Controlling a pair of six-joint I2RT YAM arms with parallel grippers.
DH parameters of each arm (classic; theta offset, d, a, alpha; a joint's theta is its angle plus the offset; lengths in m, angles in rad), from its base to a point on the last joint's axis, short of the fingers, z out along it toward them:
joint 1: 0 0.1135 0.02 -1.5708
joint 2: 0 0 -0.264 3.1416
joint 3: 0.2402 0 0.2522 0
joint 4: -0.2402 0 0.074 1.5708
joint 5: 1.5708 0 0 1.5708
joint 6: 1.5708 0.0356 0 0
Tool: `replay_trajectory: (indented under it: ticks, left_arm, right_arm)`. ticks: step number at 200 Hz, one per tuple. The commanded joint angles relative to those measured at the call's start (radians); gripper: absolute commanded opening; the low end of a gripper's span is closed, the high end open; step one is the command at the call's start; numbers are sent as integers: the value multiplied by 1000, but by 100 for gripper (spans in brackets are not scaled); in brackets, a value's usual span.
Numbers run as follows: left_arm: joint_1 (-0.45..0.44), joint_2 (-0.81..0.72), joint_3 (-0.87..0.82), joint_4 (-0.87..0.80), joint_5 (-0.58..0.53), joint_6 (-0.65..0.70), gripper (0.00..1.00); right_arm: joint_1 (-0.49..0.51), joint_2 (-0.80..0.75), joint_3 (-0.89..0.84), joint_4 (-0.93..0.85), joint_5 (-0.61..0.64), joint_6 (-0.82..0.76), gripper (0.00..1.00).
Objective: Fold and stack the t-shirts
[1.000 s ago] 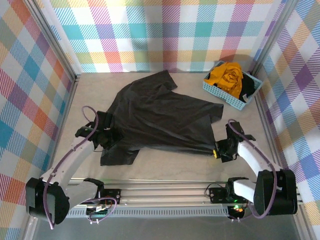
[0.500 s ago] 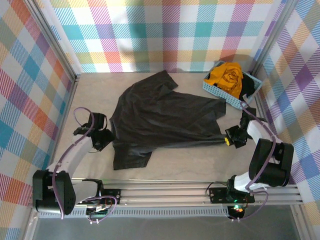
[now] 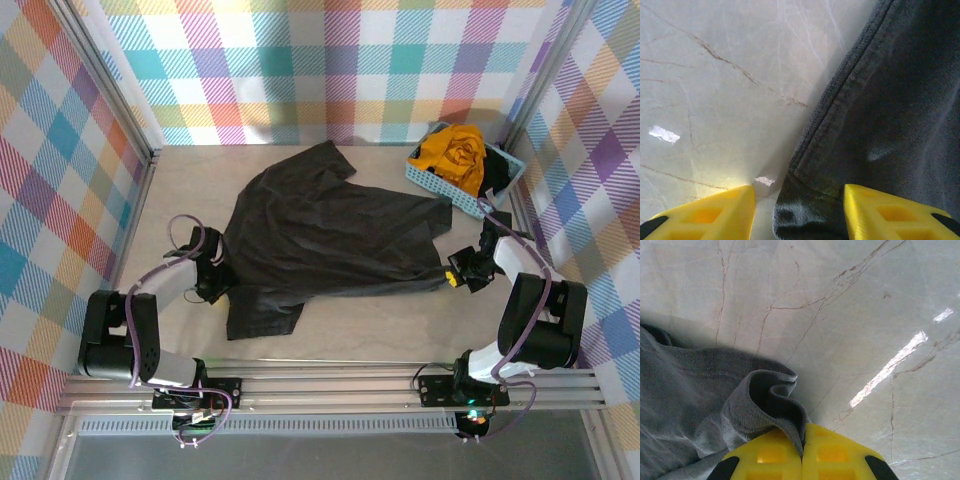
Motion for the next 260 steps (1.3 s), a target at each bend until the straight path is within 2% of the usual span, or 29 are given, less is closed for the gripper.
replay_trajectory:
  ticks: [1, 14, 31, 50, 73, 123, 169, 200, 260]
  left_arm:
    - [7, 38, 8, 83, 12, 33, 47]
    - [7, 64, 15, 105, 22, 35, 41]
    - [7, 75, 15, 123, 31, 31, 27]
    - [7, 37, 16, 137, 31, 11, 14]
    - [7, -25, 78, 125, 12, -31, 0]
    - [7, -75, 404, 100, 5, -174, 0]
    - [7, -121, 732, 91, -62, -243, 0]
    - [8, -204, 872, 95, -158, -252, 0]
    - [9, -348, 1057, 106, -243, -229, 0]
  right_arm:
    - [-3, -4, -4, 8, -34, 2, 0]
    - [-1, -7, -7, 11, -36, 4, 0]
    - [0, -15, -8, 17, -43, 7, 0]
    - [4, -26, 8, 28, -55, 1, 0]
    - [57, -36, 77, 43, -61, -29, 0]
    - [208, -55, 389, 103, -53, -50, 0]
    - [223, -54, 693, 209, -97, -42, 0]
    - [218, -123, 758, 333, -136, -33, 0]
    - [181, -329, 750, 478, -171, -11, 0]
